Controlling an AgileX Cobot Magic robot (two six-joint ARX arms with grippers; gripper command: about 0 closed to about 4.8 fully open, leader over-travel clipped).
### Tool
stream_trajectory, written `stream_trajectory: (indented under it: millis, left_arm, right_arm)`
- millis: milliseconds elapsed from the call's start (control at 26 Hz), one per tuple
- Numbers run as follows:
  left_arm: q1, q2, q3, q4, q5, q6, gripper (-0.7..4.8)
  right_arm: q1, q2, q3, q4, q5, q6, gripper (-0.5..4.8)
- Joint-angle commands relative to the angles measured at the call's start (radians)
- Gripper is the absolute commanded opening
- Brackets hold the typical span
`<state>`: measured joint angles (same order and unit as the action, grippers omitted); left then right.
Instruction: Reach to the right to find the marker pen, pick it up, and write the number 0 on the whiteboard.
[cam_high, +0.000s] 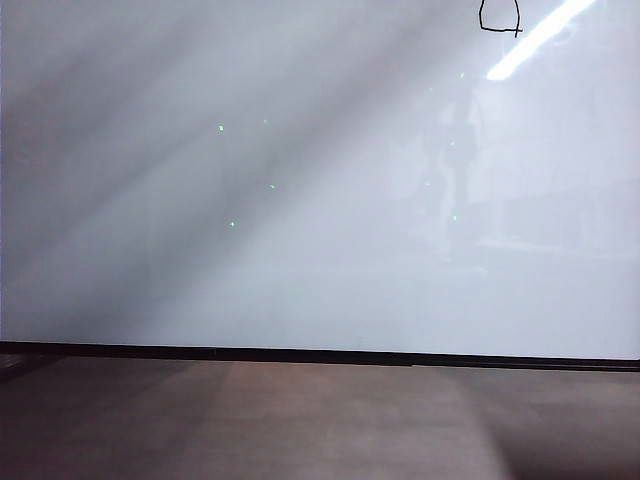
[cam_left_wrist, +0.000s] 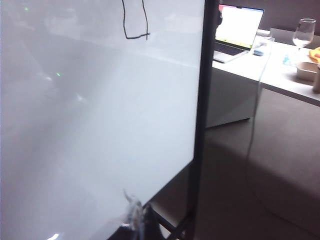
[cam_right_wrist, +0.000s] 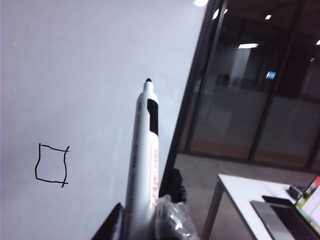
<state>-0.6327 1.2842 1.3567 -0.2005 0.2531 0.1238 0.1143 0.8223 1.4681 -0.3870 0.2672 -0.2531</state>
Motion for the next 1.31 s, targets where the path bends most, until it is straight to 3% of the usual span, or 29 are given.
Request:
stream_trajectory:
  millis: [38, 269, 538, 768, 922, 1075, 1152, 1191, 1306]
  left_arm:
    - [-0.002, -0.011, 0.002, -0.01, 0.022, -0.007, -0.06]
    - [-0.056, -0.015, 0.002, 0.008, 0.066, 0.004, -0.06]
    - [-0.164, -0.016, 0.002, 0.0, 0.066, 0.009, -0.06]
    - [-0.238, -0.016, 0.002, -0.027, 0.065, 0.051, -0.06]
    - [-0.239, -0.019, 0.002, -0.074, 0.065, 0.06, -0.06]
    - [-0.237, -0.019, 0.002, -0.103, 0.062, 0.069, -0.06]
    - [-0.237, -0.033, 0.002, -0.109, 0.053, 0.074, -0.06]
    - [-0.237, -0.044, 0.002, -0.121, 0.01, 0.072, -0.06]
    - [-0.237, -0.133, -0.003, -0.184, -0.246, 0.059, -0.06]
  right_arm:
    - [-0.021, -0.089, -0.072, 0.053, 0.048, 0.009, -0.02]
    - [-0.039, -0.259, -0.274, 0.04, 0.096, 0.02, -0.02]
    - [-0.039, -0.324, -0.507, 0.06, 0.124, 0.134, -0.02]
    - [-0.061, -0.275, -0.667, 0.222, 0.12, 0.205, -0.02]
    - [-0.147, -0.207, -0.698, 0.248, 0.033, 0.273, -0.02]
    - [-0.244, -0.152, -0.697, 0.275, -0.185, 0.313, -0.02]
    - [-0.242, -0.158, -0.69, 0.285, -0.237, 0.313, -0.02]
    - [-0.241, -0.179, -0.684, 0.269, -0.258, 0.313, -0.02]
    - [-0.242, -0.269, -0.676, 0.23, -0.351, 0.312, -0.02]
